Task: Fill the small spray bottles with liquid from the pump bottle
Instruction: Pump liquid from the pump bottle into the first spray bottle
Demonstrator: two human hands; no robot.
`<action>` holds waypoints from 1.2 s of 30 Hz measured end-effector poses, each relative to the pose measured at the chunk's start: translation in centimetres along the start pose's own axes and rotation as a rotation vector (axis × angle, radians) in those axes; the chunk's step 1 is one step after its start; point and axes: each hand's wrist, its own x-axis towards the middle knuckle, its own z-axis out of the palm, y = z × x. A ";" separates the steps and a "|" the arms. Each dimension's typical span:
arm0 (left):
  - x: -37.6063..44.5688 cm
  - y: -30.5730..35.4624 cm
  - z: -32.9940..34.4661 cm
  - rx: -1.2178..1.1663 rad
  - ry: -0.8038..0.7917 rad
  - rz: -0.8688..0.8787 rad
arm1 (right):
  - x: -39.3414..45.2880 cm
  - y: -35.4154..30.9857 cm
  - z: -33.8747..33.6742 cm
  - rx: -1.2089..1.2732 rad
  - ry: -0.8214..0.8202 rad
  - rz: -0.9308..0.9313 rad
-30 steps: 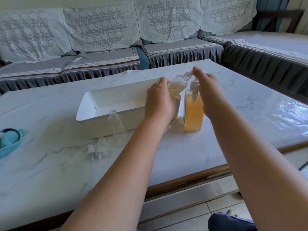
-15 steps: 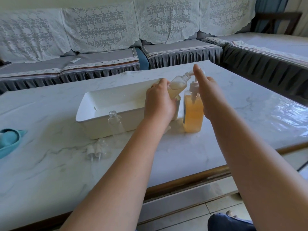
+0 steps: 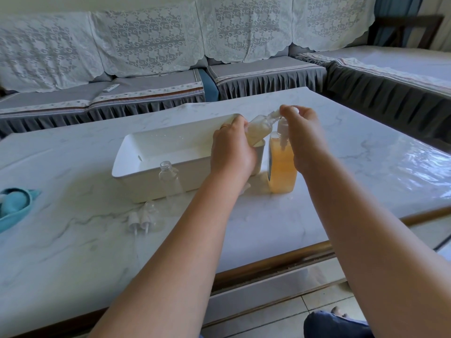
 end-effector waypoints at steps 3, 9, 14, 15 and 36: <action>-0.1 -0.2 -0.1 0.002 -0.012 0.004 | 0.3 0.3 0.1 0.016 0.003 -0.017; 0.0 0.2 -0.3 -0.020 0.001 0.022 | 0.0 -0.2 -0.2 -0.023 -0.039 0.018; 0.0 0.4 -0.4 -0.036 0.005 0.012 | -1.0 -1.0 -0.3 -0.022 -0.068 0.027; 0.0 0.4 -0.4 -0.036 0.002 0.010 | -1.0 -1.0 -0.3 -0.018 -0.075 0.026; 0.2 0.2 -0.3 -0.029 -0.003 -0.001 | -1.5 -1.2 -0.3 -0.070 -0.098 0.056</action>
